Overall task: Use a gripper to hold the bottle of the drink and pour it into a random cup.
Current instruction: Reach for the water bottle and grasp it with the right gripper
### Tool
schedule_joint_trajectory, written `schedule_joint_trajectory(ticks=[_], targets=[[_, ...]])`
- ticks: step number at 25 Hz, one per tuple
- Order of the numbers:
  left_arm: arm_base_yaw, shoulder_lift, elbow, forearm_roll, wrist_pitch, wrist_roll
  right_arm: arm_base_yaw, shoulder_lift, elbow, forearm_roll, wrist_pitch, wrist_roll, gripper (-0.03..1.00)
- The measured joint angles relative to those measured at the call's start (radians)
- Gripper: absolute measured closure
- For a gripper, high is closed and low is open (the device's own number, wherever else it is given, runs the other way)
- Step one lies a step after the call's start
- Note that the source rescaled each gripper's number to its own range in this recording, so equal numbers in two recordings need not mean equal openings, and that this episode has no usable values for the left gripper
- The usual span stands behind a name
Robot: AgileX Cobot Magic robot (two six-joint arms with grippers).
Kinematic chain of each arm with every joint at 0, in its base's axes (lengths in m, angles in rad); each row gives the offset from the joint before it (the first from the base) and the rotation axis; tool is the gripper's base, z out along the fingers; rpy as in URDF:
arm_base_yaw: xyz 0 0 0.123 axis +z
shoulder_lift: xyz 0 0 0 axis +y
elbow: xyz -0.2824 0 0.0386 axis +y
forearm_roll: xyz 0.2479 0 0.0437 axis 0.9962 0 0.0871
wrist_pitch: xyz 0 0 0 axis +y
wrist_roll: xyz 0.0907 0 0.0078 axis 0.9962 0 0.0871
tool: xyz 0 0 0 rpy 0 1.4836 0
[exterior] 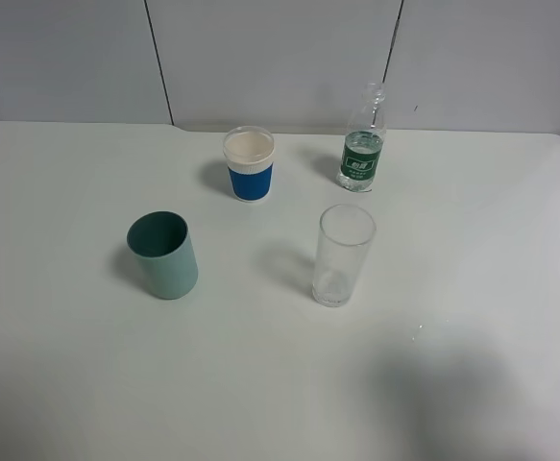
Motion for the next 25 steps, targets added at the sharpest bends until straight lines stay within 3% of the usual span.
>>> schedule_joint_trajectory(ticks=[25], targets=[[0.0,0.0,0.0,0.0,0.0,0.0,0.0,0.0,0.0,0.0,0.0,0.0,0.19]])
